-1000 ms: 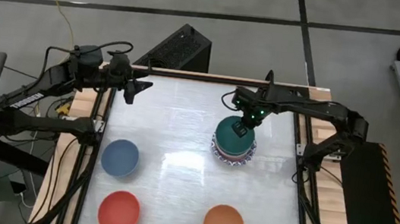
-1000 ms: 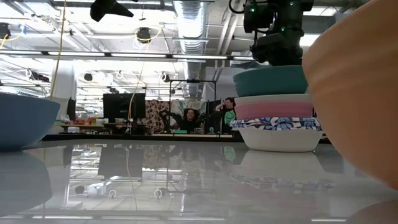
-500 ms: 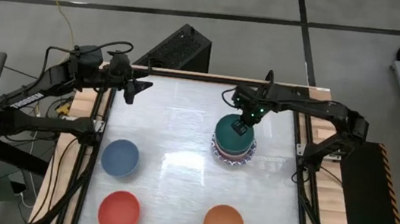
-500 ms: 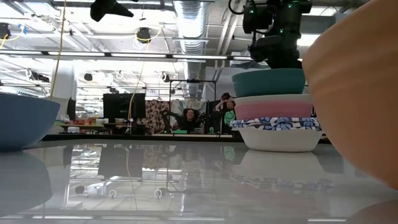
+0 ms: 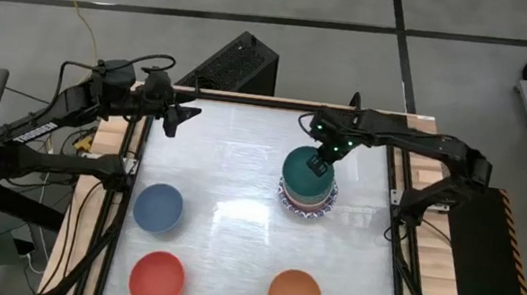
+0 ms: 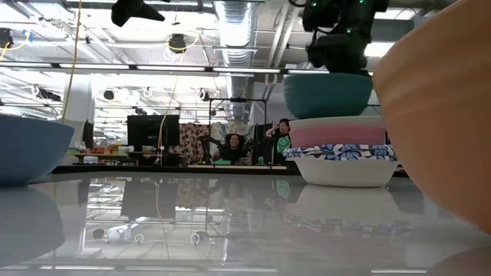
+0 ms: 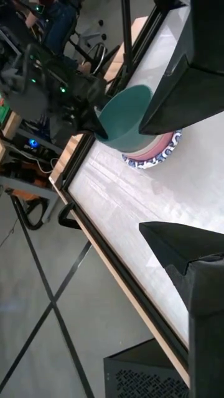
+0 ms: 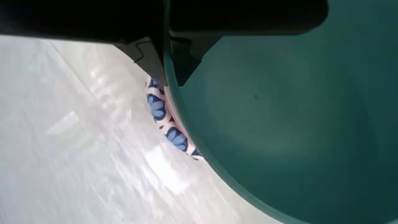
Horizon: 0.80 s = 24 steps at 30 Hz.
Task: Nest bowls inside each other
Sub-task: Stack the green bowl on top of the gray bowl
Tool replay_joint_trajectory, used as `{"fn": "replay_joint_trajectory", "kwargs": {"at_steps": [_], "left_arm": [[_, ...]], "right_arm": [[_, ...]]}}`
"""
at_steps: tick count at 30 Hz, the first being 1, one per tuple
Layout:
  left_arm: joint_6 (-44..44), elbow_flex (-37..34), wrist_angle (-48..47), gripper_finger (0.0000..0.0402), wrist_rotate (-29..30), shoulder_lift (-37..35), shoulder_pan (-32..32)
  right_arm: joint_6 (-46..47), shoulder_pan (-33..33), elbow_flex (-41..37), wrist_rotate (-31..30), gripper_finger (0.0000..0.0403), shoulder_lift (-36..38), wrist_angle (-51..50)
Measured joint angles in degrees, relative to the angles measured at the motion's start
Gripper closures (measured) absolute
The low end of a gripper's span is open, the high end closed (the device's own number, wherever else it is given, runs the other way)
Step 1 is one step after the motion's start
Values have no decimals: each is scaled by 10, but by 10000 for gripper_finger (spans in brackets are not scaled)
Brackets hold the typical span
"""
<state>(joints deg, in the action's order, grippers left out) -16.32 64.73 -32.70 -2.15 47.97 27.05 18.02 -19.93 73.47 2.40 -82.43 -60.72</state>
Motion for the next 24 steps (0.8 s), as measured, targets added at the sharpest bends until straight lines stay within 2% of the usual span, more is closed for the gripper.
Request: {"fn": "replay_joint_trajectory", "kwargs": {"at_steps": [3,10,24], "left_arm": [[1,0,0,172,0,0,0],[4,0,0,172,16,0,0],[-10,0,-2,172,26,0,0]], "right_arm": [[2,-5,-28,4,400,34,14],[72,-8,-114,47,400,103,112],[85,-7,-121,51,400,70,89]]}}
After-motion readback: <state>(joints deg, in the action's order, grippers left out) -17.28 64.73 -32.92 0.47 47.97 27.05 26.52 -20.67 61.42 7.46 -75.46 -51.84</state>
